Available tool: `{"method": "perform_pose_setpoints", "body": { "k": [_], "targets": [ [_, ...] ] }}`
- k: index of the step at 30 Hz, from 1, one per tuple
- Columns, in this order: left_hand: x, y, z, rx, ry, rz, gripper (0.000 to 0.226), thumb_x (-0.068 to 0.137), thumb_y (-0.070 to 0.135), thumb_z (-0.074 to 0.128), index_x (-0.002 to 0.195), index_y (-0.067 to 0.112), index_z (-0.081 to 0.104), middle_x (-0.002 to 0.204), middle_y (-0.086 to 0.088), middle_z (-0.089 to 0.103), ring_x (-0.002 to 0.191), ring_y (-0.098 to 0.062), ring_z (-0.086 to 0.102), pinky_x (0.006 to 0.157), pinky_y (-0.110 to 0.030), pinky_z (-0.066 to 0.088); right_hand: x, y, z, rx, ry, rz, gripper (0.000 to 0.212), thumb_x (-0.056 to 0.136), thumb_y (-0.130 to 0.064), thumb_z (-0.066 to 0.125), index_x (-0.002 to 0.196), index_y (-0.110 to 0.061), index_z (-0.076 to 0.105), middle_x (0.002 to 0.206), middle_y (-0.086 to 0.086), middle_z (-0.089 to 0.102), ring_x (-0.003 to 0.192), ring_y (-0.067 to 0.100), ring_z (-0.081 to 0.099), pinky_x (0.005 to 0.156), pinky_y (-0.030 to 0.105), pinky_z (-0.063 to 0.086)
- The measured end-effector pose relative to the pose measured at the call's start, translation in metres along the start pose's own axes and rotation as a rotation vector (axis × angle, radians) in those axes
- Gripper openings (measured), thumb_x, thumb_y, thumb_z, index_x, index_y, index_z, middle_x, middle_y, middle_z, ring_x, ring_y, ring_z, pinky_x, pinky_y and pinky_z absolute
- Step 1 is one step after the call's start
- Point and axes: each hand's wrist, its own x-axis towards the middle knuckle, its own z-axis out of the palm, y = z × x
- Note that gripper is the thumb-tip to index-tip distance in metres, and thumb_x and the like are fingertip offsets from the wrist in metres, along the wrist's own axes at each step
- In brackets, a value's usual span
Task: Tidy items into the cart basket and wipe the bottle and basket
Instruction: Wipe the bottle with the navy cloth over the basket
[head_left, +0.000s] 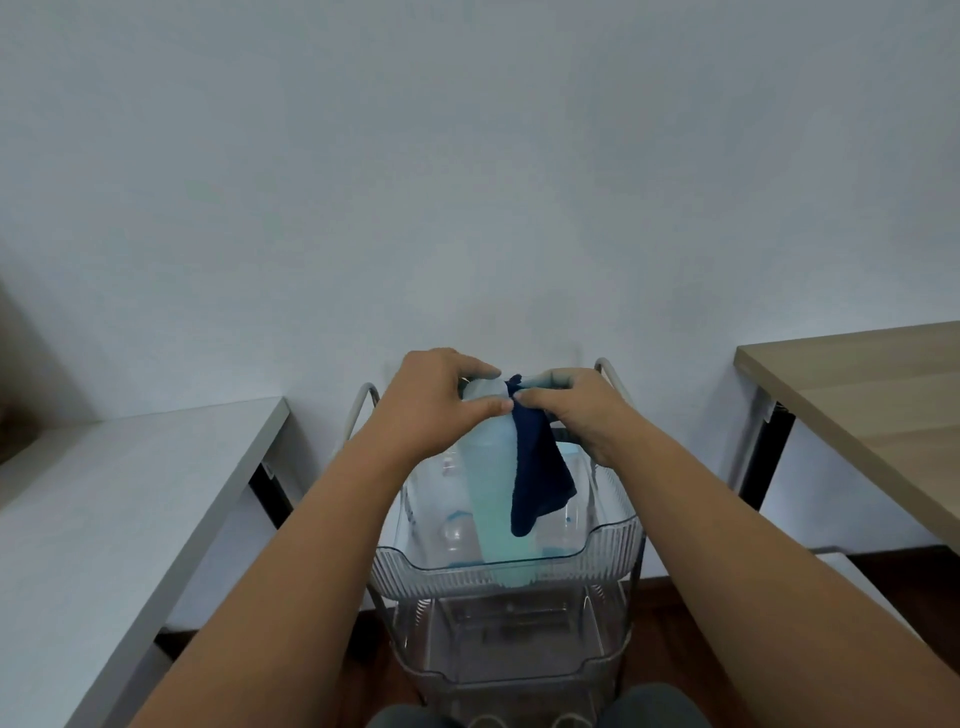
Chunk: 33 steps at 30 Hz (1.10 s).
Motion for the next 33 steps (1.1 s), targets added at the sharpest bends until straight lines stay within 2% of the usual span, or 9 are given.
{"method": "perform_pose_setpoints", "body": {
  "k": [3, 5, 8, 12, 14, 17, 22, 27, 33],
  "targets": [
    [-0.001, -0.003, -0.007, -0.188, -0.133, 0.054, 0.031, 0.078, 0.016, 0.081, 0.104, 0.032, 0.073, 0.103, 0.017, 0.070, 0.096, -0.003, 0.068, 0.084, -0.012, 0.050, 0.003, -0.003, 0.002, -0.004, 0.001, 0.013, 0.004, 0.075, -0.018, 0.074, 0.079, -0.016, 0.074, 0.072, -0.001, 0.074, 0.067, 0.013, 0.067, 0.056, 0.024, 0.053],
    [-0.002, -0.004, -0.013, -0.209, -0.206, 0.065, 0.033, 0.084, 0.011, 0.075, 0.110, 0.030, 0.071, 0.112, 0.015, 0.069, 0.105, 0.000, 0.065, 0.095, -0.022, 0.049, 0.004, -0.007, 0.002, -0.017, -0.019, 0.027, 0.006, 0.076, -0.018, 0.075, 0.080, -0.015, 0.074, 0.073, 0.000, 0.074, 0.067, 0.014, 0.067, 0.057, 0.024, 0.054],
    [-0.004, -0.009, -0.022, -0.036, -0.222, 0.059, 0.031, 0.088, 0.028, 0.071, 0.114, 0.043, 0.067, 0.124, 0.021, 0.063, 0.120, 0.000, 0.055, 0.108, -0.042, 0.039, 0.003, -0.008, 0.005, -0.034, -0.045, 0.035, 0.012, 0.075, -0.018, 0.076, 0.085, -0.013, 0.074, 0.075, 0.000, 0.073, 0.065, 0.013, 0.066, 0.059, 0.026, 0.055],
    [-0.011, -0.002, -0.017, 0.036, -0.022, 0.010, 0.037, 0.069, 0.061, 0.076, 0.101, 0.042, 0.073, 0.110, 0.020, 0.062, 0.105, 0.001, 0.058, 0.096, -0.040, 0.049, 0.001, -0.005, 0.008, -0.006, -0.013, 0.024, 0.015, 0.075, -0.018, 0.075, 0.088, -0.011, 0.073, 0.073, 0.000, 0.073, 0.063, 0.011, 0.065, 0.059, 0.026, 0.054],
    [-0.010, 0.002, -0.013, 0.125, 0.029, -0.054, 0.041, 0.063, 0.063, 0.078, 0.098, 0.041, 0.073, 0.099, 0.019, 0.063, 0.092, 0.000, 0.060, 0.088, -0.040, 0.052, 0.001, -0.003, 0.009, -0.002, -0.003, 0.010, 0.012, 0.075, -0.016, 0.075, 0.087, -0.012, 0.073, 0.071, -0.001, 0.072, 0.062, 0.010, 0.065, 0.056, 0.025, 0.053],
    [-0.004, 0.001, -0.016, 0.122, 0.008, -0.070, 0.035, 0.068, 0.051, 0.082, 0.099, 0.037, 0.074, 0.092, 0.017, 0.067, 0.082, 0.003, 0.060, 0.082, -0.031, 0.054, 0.002, -0.003, 0.011, -0.019, 0.002, -0.004, 0.009, 0.075, -0.015, 0.075, 0.083, -0.012, 0.073, 0.070, -0.001, 0.071, 0.061, 0.010, 0.064, 0.055, 0.025, 0.052],
    [-0.001, -0.004, -0.022, -0.081, -0.145, 0.031, 0.028, 0.076, 0.020, 0.083, 0.100, 0.030, 0.074, 0.097, 0.018, 0.070, 0.091, -0.003, 0.065, 0.087, -0.017, 0.051, 0.012, -0.009, 0.011, -0.076, -0.035, 0.015, 0.012, 0.077, -0.016, 0.073, 0.088, -0.012, 0.074, 0.080, 0.003, 0.073, 0.072, 0.015, 0.066, 0.062, 0.028, 0.055],
    [-0.002, -0.010, -0.025, -0.174, -0.204, 0.068, 0.030, 0.081, 0.010, 0.078, 0.107, 0.022, 0.074, 0.110, 0.003, 0.072, 0.103, -0.012, 0.066, 0.099, -0.032, 0.050, 0.028, -0.022, 0.015, -0.188, -0.159, 0.032, 0.009, 0.078, -0.015, 0.070, 0.082, -0.021, 0.076, 0.079, 0.001, 0.074, 0.073, 0.014, 0.068, 0.067, 0.029, 0.056],
    [-0.005, -0.011, -0.020, -0.270, -0.208, 0.043, 0.029, 0.083, 0.003, 0.074, 0.110, 0.015, 0.074, 0.116, 0.004, 0.069, 0.099, -0.007, 0.066, 0.082, -0.042, 0.058, 0.035, -0.032, 0.024, -0.291, -0.260, 0.098, 0.011, 0.076, -0.021, 0.069, 0.084, -0.021, 0.077, 0.097, 0.012, 0.074, 0.089, 0.027, 0.067, 0.089, 0.043, 0.053]
  ]
}}
